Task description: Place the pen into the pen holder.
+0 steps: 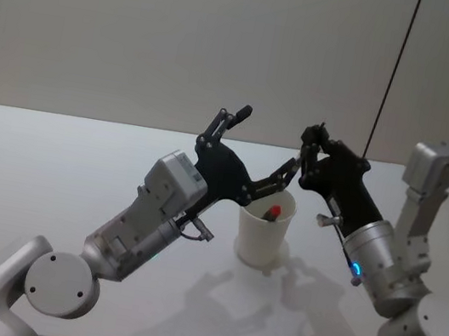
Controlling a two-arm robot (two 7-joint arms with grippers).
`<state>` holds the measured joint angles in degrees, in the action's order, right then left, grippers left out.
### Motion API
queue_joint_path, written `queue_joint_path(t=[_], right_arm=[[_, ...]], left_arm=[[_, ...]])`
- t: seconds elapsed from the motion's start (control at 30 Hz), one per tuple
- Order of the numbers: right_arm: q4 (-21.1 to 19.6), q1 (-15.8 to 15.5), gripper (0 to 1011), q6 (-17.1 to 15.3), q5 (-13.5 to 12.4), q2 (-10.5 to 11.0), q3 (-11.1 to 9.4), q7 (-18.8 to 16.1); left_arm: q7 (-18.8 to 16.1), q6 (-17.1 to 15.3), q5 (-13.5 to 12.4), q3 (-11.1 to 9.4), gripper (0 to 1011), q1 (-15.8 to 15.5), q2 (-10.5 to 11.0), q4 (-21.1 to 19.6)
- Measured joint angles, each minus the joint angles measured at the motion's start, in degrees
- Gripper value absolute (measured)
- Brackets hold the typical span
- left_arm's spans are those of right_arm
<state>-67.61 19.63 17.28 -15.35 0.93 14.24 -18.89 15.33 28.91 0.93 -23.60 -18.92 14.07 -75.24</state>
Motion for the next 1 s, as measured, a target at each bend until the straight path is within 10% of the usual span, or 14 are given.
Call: queue_joint_path(t=[0.33,1.0], right_arm=[[6.1,2.4,145,1.7,2.1,-1.1,0.6,0.2],[11.7,4.6,771,3.1,3.2,-2.0,0.9,0.6]], left_arm=[[0.0,0.0,0.0,0.0,1000,0.0,0.0,0.0],[0.0,0.0,0.0,0.0,1000,0.0,0.0,0.0]])
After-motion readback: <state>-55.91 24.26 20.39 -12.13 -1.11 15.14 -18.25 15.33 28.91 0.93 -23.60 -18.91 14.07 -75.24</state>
